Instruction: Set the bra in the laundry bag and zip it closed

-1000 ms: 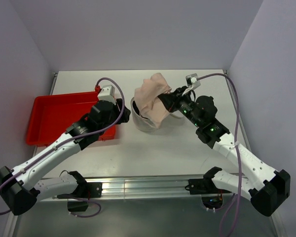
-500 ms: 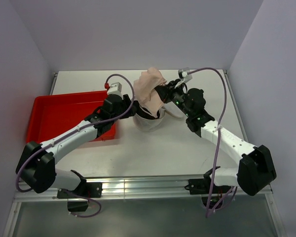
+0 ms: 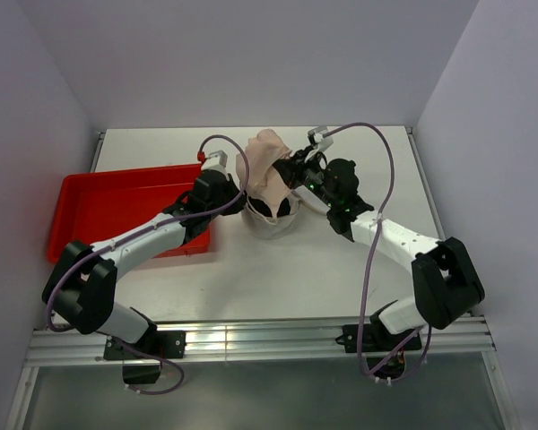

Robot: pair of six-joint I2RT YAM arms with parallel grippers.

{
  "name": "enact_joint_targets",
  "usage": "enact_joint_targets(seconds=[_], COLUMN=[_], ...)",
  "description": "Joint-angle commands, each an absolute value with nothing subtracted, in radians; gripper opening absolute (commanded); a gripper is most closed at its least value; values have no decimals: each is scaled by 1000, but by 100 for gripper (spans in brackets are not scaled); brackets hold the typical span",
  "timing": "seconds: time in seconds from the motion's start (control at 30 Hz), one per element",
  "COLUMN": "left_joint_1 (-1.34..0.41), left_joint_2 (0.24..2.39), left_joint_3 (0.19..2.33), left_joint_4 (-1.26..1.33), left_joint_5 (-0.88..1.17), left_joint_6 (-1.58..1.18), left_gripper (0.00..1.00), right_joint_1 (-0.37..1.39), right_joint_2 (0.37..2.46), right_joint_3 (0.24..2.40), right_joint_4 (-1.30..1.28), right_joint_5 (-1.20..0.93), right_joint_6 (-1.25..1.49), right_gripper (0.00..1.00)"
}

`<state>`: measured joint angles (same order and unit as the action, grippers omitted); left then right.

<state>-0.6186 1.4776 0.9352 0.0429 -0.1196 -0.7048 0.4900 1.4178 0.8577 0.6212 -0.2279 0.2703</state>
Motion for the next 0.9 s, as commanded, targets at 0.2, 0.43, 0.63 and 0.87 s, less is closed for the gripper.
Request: enact_joint_targets(seconds=[0.2,0.43,0.63,0.87], left_joint_1=[-615,-614,-606,-601], left_joint_2=[1474,1463,1447,1440], left_joint_3=[950,962,977,989], left_joint_4=[94,80,78,72], left_joint_5=[-91,-90,-87,-74], left_joint_6=[-703,-693,-693,-693], left_gripper=[0,0,0,0], right_joint_1=[483,499,572,600], right_joint_2=[1454,1457,1436,1326], right_joint_3=[888,805,687,600], right_joint_4=[756,894,942,904], right_joint_5=[-141,-31,-23,-2], right_joint_6=[138,94,104,75], right_gripper=[0,0,0,0])
